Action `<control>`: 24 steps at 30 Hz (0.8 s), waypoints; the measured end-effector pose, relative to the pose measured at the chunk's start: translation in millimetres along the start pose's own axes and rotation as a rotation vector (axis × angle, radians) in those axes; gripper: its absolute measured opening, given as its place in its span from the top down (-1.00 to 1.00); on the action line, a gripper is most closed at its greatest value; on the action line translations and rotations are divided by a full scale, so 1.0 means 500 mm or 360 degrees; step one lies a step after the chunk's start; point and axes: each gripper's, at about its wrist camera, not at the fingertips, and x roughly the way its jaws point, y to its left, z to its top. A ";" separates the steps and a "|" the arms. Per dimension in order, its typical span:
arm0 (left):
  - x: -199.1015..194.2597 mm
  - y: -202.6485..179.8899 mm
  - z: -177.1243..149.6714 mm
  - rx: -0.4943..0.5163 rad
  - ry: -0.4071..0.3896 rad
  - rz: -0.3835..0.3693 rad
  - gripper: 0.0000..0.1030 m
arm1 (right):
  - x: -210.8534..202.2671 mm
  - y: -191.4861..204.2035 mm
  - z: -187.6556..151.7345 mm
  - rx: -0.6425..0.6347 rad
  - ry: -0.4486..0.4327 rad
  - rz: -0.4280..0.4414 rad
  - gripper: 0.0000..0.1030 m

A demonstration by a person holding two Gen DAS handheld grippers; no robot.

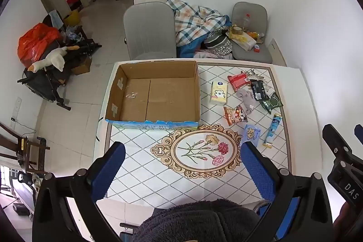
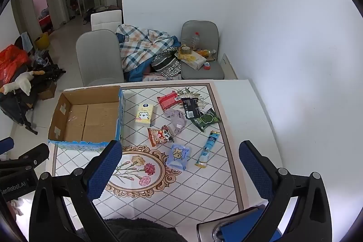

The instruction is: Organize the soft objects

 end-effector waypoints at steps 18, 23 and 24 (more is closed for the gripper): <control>-0.009 0.002 0.006 -0.0007 -0.0024 -0.0002 -1.00 | -0.016 0.009 0.005 -0.0006 -0.0007 0.0038 -1.00; -0.010 0.000 0.007 -0.0011 -0.0031 0.0000 -1.00 | -0.018 0.008 0.006 -0.0006 -0.0009 0.0037 -1.00; -0.011 0.000 0.007 -0.0010 -0.0031 0.0001 -1.00 | -0.019 0.007 0.006 -0.0006 -0.0009 0.0038 -1.00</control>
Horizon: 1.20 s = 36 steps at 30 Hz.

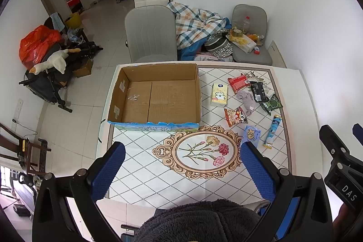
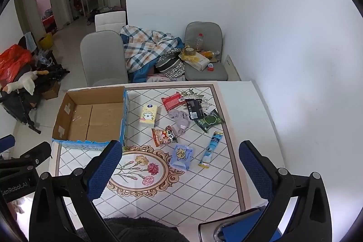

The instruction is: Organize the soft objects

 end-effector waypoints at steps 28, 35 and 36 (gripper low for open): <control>-0.030 -0.009 0.016 0.0009 -0.0035 0.0009 -1.00 | -0.024 -0.003 0.006 0.0002 -0.0036 0.0012 -1.00; -0.035 -0.007 0.009 -0.0006 -0.0056 0.0005 -1.00 | -0.029 -0.002 0.001 -0.0004 -0.0042 0.0012 -1.00; -0.035 -0.005 0.009 -0.0009 -0.0054 0.0002 -1.00 | -0.028 -0.002 0.001 -0.0003 -0.0039 0.0014 -1.00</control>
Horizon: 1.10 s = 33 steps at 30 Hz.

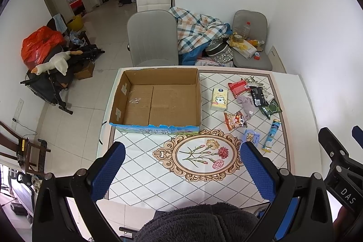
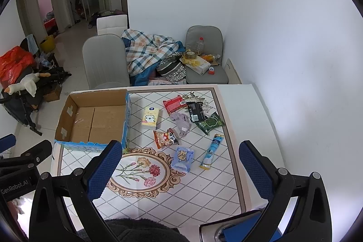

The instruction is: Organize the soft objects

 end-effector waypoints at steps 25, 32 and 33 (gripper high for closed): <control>0.002 0.005 -0.007 -0.0002 -0.0007 0.0001 -1.00 | 0.006 0.003 -0.002 -0.0023 -0.0006 0.0007 -1.00; 0.003 0.007 -0.006 -0.0005 -0.0003 -0.0003 -1.00 | 0.010 0.006 0.001 -0.0024 -0.0006 0.0007 -1.00; 0.003 0.006 -0.007 -0.0005 -0.0003 -0.0002 -1.00 | 0.008 0.007 0.000 -0.0024 -0.0009 0.0007 -1.00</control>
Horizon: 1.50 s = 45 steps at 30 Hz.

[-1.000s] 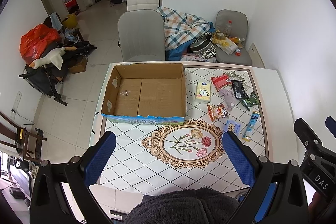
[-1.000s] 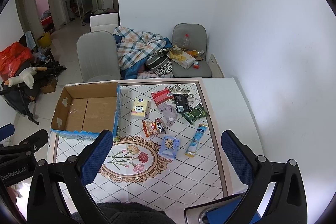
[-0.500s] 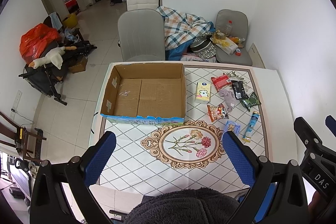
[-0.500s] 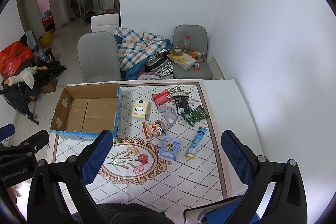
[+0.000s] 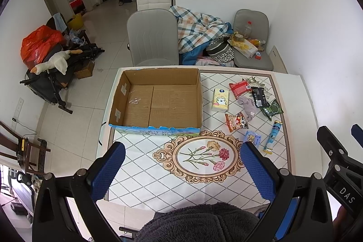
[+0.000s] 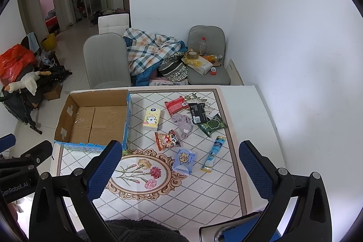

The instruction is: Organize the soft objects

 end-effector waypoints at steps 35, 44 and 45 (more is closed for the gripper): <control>0.843 -0.313 0.234 0.0308 0.0909 -0.0067 -1.00 | 0.950 -0.410 -0.041 0.0983 0.0987 0.0125 -1.00; 1.013 -0.344 0.232 0.0393 0.1096 -0.0010 -0.90 | 1.174 -0.395 -0.055 0.1200 0.1204 0.0109 -0.74; 1.026 -0.341 0.226 0.0401 0.1121 0.0006 -0.85 | 1.187 -0.393 -0.059 0.1208 0.1222 0.0115 -0.65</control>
